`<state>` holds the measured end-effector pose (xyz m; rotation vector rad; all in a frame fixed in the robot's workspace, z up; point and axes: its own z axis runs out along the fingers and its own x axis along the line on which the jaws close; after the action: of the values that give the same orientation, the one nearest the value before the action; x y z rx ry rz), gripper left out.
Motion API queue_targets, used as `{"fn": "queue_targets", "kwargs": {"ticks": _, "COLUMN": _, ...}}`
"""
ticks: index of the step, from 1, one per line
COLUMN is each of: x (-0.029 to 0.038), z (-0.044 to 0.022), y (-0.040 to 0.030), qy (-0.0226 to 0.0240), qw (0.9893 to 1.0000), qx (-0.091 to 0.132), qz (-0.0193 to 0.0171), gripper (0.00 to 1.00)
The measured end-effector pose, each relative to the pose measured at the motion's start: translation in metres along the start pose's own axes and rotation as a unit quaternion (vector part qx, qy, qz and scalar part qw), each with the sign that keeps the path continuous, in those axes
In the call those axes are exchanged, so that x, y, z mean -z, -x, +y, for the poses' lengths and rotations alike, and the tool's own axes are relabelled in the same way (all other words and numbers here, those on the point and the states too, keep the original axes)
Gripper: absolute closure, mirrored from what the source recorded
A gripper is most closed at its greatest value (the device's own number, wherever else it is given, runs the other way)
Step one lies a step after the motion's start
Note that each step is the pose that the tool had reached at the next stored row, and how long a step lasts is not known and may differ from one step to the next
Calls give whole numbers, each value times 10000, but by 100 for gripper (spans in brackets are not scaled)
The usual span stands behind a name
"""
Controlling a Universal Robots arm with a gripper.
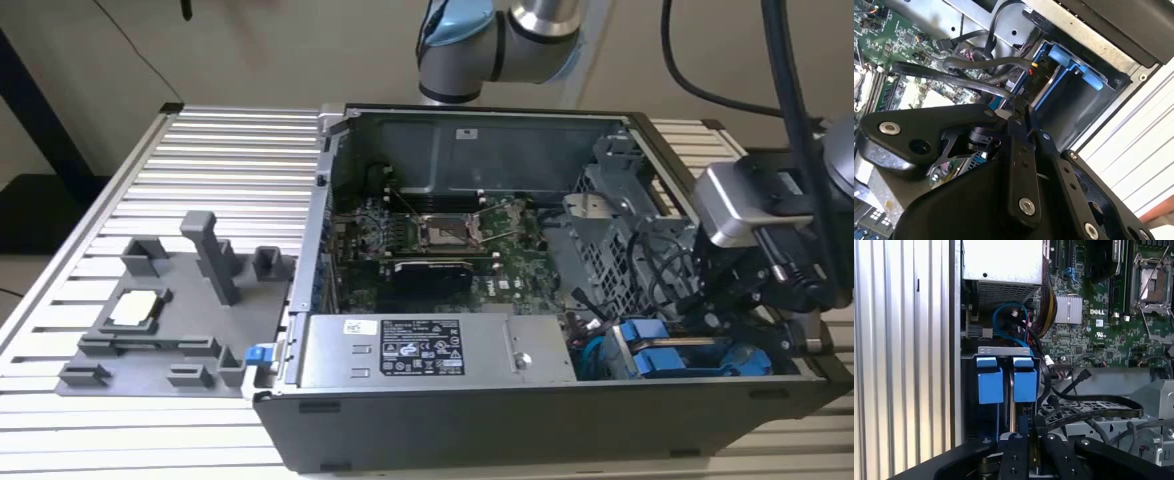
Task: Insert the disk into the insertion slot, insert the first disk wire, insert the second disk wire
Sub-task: 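Insert the second disk wire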
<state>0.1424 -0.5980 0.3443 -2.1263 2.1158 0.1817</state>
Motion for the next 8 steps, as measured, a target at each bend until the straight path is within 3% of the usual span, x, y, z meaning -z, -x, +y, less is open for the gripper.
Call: {"fn": "queue_targets", "kwargs": {"ticks": 8, "x": -43, "z": -3, "y": -7, "qy": -9, "qw": 10000, "qx": -51, "qz": -13, "gripper": 84}}
